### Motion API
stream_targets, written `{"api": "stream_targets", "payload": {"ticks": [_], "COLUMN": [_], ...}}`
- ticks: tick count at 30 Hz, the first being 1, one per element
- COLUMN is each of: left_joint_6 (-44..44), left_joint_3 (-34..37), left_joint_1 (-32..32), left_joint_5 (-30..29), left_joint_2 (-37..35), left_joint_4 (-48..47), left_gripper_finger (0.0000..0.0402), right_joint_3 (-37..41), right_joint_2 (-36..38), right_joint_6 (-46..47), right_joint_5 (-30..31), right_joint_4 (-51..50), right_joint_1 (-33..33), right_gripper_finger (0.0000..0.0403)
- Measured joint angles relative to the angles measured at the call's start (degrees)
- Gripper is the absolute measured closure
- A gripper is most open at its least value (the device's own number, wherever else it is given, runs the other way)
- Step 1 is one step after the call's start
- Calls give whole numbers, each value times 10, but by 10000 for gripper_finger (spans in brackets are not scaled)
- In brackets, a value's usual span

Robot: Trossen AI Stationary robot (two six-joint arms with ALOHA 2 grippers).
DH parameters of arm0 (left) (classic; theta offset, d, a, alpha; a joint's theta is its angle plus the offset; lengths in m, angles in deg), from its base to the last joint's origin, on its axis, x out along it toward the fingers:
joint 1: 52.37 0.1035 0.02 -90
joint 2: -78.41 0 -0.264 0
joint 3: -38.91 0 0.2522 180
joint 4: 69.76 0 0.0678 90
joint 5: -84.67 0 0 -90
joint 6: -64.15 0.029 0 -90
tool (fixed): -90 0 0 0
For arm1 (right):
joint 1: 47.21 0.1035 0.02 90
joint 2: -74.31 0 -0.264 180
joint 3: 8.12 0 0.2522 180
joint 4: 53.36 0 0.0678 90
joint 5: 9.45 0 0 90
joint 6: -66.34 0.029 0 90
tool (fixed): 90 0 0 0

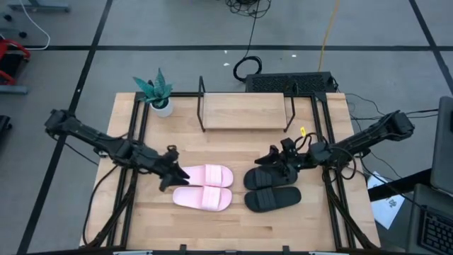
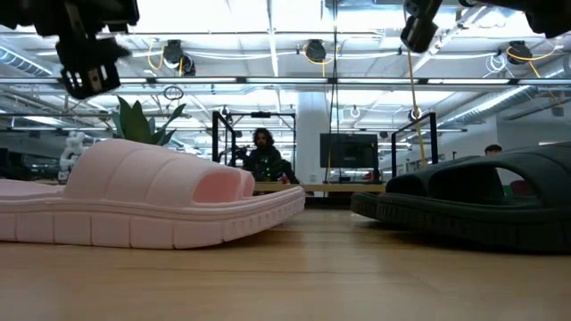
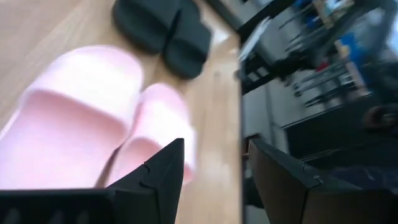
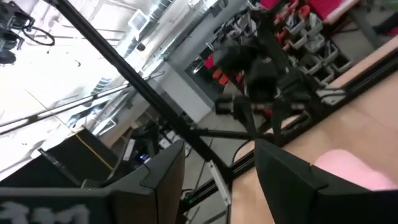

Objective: Pick and place slides into the shelf
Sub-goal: Put the top pink slide on the shelf

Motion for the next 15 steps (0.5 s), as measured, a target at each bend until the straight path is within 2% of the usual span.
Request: {"api": "stream_targets", "payload": {"ticks": [5,9,15], "left_joint_6": [32,37,-45], "left_joint_3": [0,0,0], "left_joint_1": [7,24,65], "left_joint_5": [-1,-1,63], "left_joint_2": [72,123,186], "left_joint_4": [18,77,143], "left_gripper_finger": [220,220,220], "right_joint_3": [-7,-7,-7], "right_joint_2": [-3,-3,-3], "right_joint_6": [-9,-13,-14], "right_joint_5": [1,16,16], "right_joint_4": [-1,-1,-1], "right_joint_1": [-1,-1,-1], "right_gripper_finger": [218,218,218]}}
